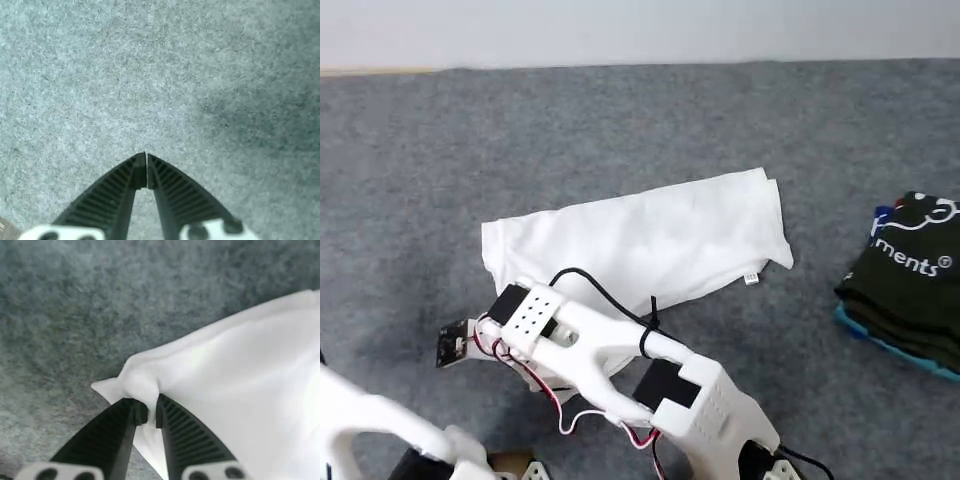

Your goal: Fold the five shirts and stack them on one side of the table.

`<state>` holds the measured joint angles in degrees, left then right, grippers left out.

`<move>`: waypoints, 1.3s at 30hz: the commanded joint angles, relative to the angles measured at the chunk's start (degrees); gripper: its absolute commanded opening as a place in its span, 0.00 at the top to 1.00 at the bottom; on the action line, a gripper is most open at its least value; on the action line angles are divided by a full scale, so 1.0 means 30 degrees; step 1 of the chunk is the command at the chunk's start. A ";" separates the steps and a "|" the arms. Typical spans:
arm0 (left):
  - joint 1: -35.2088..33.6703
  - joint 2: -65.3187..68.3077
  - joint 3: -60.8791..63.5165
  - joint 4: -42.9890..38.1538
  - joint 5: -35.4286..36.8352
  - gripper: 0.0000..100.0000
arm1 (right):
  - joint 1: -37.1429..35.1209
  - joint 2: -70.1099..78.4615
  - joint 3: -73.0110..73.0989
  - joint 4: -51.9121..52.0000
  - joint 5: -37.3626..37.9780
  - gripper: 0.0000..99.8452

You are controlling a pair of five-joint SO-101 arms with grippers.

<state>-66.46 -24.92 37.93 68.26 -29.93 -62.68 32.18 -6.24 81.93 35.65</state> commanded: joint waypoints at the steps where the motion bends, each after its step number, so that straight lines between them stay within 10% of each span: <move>1: -0.0088 -0.0557 -0.0132 0.0176 -0.0205 0.99 | 0.0073 0.0308 -0.0147 0.0923 0.0234 0.89; 39: 0.0117 -0.0410 -0.0132 0.0059 -0.0176 0.99 | 0.4410 0.1597 -0.9641 0.2300 0.2608 0.99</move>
<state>-66.46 -24.92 37.93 68.26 -29.93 -51.43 36.22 -29.98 89.23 42.15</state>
